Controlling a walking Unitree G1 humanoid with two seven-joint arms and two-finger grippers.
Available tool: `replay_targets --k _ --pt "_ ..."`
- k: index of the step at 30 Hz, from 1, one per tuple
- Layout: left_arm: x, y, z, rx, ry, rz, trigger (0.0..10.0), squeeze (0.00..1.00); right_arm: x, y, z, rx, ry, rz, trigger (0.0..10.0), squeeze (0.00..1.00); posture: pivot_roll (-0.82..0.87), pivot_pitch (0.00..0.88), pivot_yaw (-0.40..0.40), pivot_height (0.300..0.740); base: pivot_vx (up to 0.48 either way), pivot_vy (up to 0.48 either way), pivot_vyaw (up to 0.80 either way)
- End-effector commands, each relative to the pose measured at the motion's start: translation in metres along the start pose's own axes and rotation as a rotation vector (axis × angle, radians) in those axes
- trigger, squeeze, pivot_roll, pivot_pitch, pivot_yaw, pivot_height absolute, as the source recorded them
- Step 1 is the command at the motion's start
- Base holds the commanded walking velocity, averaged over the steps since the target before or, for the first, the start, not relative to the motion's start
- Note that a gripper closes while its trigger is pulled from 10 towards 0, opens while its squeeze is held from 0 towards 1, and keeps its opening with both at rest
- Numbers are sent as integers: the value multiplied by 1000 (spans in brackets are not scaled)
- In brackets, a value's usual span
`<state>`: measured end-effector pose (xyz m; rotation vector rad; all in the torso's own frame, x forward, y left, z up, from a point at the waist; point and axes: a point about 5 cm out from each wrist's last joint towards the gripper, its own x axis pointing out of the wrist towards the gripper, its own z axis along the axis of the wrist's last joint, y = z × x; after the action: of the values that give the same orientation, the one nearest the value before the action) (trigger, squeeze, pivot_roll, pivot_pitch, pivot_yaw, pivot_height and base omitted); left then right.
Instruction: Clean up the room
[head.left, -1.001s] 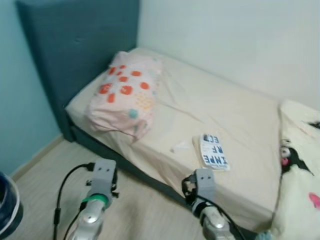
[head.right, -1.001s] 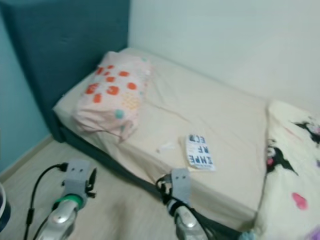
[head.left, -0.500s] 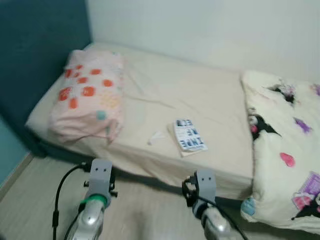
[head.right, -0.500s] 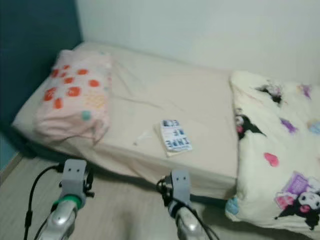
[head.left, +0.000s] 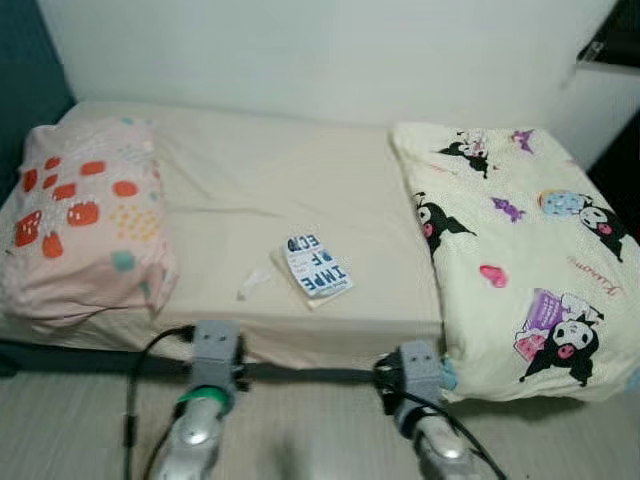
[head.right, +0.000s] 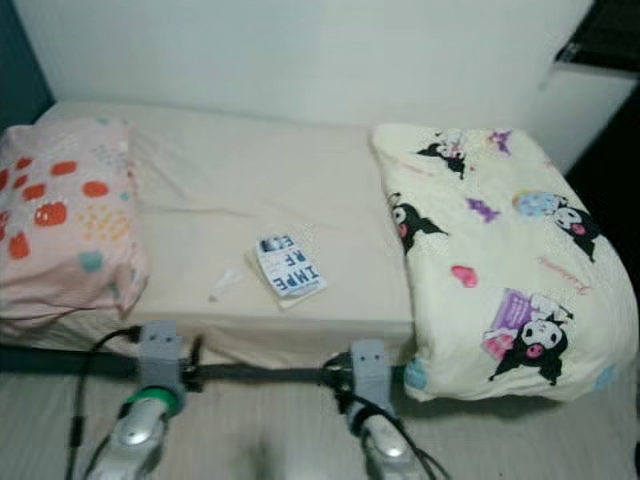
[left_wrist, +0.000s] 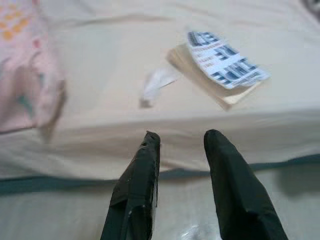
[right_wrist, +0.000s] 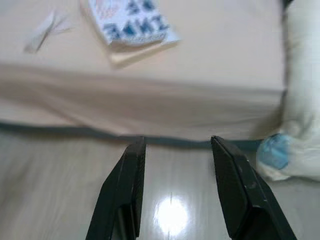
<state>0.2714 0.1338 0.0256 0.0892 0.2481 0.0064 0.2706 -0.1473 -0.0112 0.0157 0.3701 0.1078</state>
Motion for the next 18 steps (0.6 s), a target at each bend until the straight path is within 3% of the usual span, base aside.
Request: replay_targets --k 1,4,12,18 --pt "-4 4 -9 3 34 9 10000 0 -4 3 -10 14 31 7 10000 0 24 22 -15 740 0 0 -800" --pt "-4 4 -9 -15 37 11 10000 0 -4 4 -9 5 26 11 10000 0 23 21 -13 740 0 0 -621" --pt "-2 4 -5 -28 18 -5 10000 0 -4 7 -8 9 15 22 10000 0 24 22 -14 740 0 0 0" --pt "-3 4 -4 -32 13 -8 10000 0 -4 7 -8 7 16 22 10000 0 25 21 -15 740 334 0 0"
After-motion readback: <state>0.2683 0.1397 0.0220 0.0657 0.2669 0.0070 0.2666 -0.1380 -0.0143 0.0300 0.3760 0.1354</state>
